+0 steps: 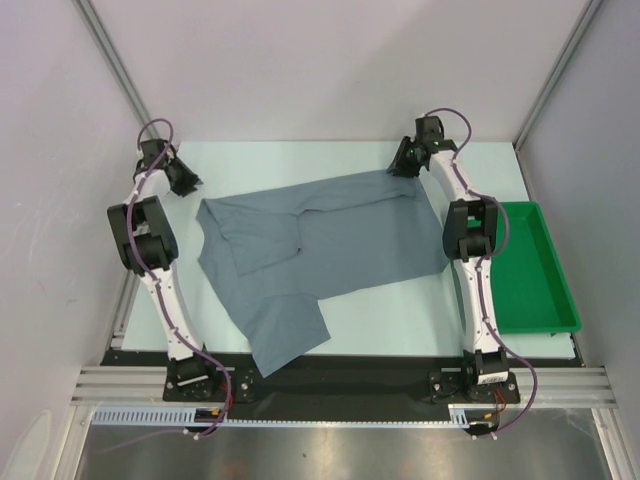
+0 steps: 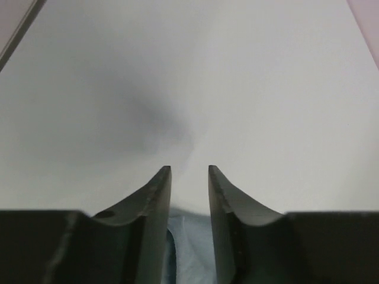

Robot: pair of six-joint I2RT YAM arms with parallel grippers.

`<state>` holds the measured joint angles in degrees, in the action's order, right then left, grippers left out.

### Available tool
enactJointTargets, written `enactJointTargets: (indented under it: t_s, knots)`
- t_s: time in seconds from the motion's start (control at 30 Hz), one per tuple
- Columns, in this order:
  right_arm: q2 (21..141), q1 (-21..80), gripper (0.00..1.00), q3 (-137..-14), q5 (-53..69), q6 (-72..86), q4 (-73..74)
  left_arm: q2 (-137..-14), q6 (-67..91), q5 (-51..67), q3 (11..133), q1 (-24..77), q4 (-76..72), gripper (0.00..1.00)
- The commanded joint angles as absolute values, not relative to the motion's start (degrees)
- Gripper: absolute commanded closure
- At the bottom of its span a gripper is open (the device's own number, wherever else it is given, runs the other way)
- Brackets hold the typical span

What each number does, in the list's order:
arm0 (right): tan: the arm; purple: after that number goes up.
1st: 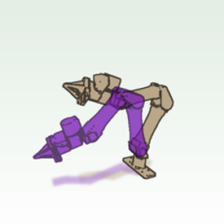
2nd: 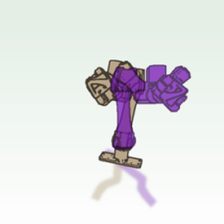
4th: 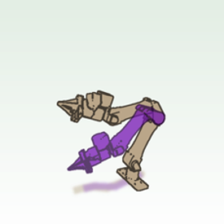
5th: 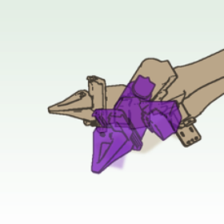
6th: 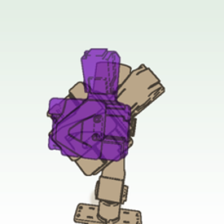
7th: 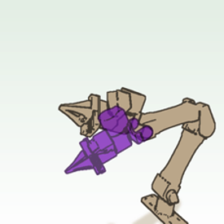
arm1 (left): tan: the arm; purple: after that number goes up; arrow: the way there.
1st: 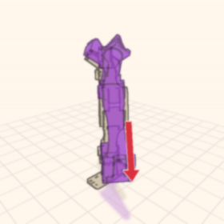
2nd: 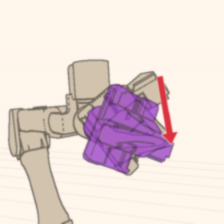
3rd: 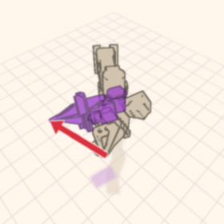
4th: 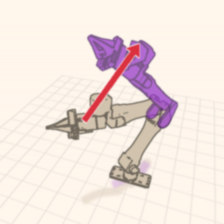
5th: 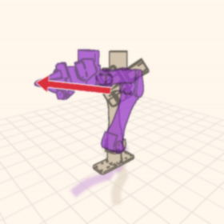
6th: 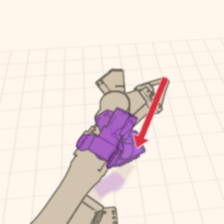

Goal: Fold and stack the t-shirts
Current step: Fold the tshirt

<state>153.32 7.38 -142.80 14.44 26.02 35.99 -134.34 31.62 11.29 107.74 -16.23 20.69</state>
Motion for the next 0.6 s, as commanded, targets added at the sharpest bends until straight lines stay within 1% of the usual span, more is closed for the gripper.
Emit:
enactJointTargets:
  t_s: [0.0,0.07,0.13,0.2,0.23,0.3,0.33,0.4,0.57]
  knots:
    - [142.66,7.47,0.65,-144.67,13.46,24.18,41.12,-125.71,29.97,10.81,109.43,-14.77,22.06,0.61]
    - [137.76,7.47,0.61,-143.1,11.08,22.77,45.67,-122.36,29.71,10.72,105.76,-14.07,22.24,0.6]
    - [134.49,7.38,0.58,-138.27,8.28,22.67,47.8,-117.02,29.53,10.46,102.85,-12.4,22.67,0.6]
    - [130.19,7.47,0.57,-133.71,7.74,23.29,51.05,-113.48,29.44,11.07,97.93,-10.65,23.99,0.63]
    - [128.95,7.64,0.57,-132.46,7.56,23.2,52.2,-109.55,29.53,10.99,95.91,-9.94,24.34,0.66]
    - [125.27,8.26,0.55,-128.0,6.42,22.07,55.54,-105.58,30.41,10.99,88.44,-8.01,24.26,0.68]
    - [123.94,9.04,0.55,-126.32,5.98,21.54,56.24,-101.55,30.41,10.9,85.72,-7.22,23.91,0.68]
    - [120.87,9.75,0.52,-122.01,4.41,20.57,57.3,-98.1,30.41,10.29,79.12,-5.02,25.13,0.68]
    - [110.05,13.35,0.49,-105.75,5.27,20.13,55.47,-88.71,31.64,7.56,65.86,-2.03,27.33,0.67]
